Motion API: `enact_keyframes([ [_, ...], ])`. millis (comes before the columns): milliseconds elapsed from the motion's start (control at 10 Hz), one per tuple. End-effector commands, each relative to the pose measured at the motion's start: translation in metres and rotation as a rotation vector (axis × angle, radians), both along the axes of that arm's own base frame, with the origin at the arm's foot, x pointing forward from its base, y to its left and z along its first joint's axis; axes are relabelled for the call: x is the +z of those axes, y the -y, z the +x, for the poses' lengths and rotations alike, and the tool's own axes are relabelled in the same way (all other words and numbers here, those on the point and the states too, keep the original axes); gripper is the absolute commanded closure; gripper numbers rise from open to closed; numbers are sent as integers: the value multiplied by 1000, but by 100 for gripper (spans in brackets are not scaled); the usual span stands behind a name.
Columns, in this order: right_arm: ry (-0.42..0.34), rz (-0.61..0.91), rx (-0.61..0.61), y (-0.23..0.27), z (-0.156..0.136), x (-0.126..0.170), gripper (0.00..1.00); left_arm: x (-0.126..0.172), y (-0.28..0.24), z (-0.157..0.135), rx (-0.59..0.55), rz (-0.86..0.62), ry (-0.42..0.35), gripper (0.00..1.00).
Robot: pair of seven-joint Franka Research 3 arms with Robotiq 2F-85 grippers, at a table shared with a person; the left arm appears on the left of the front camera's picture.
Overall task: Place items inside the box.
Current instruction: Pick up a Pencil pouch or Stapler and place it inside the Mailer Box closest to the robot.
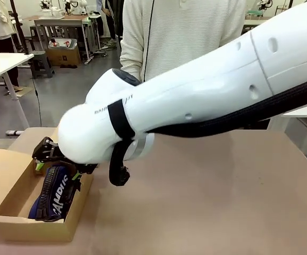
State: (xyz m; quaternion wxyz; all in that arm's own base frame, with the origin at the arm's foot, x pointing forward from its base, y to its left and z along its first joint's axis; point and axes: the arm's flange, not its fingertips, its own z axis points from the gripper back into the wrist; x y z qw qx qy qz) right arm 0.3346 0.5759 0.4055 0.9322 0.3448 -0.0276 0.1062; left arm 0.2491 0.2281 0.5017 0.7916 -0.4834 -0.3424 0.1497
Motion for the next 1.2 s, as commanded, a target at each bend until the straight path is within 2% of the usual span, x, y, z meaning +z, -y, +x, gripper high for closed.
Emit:
enact_keyframes([
  [0,-95,71,180,95,-7,36,0,0,1,1,-2,-8,38,0],
  [100,-109,121,250,142,-12,48,0,0,1,1,-2,-8,38,0],
  [300,-93,136,220,220,-25,59,0,0,1,1,-2,-8,38,0],
  [500,-64,121,218,277,-40,55,0,0,1,1,-2,-8,38,0],
  [600,-40,179,198,310,-43,45,0,0,1,1,-2,-8,38,0],
  [700,-17,225,149,317,-42,34,0,0,1,1,-2,-8,38,0],
  [800,-91,178,188,289,-28,57,0,0,1,1,-2,-8,38,0],
  [1000,-91,178,188,289,-28,57,0,0,1,1,-2,-8,38,0],
  [1100,-71,182,177,312,-38,46,0,0,1,1,-2,-8,38,0],
])
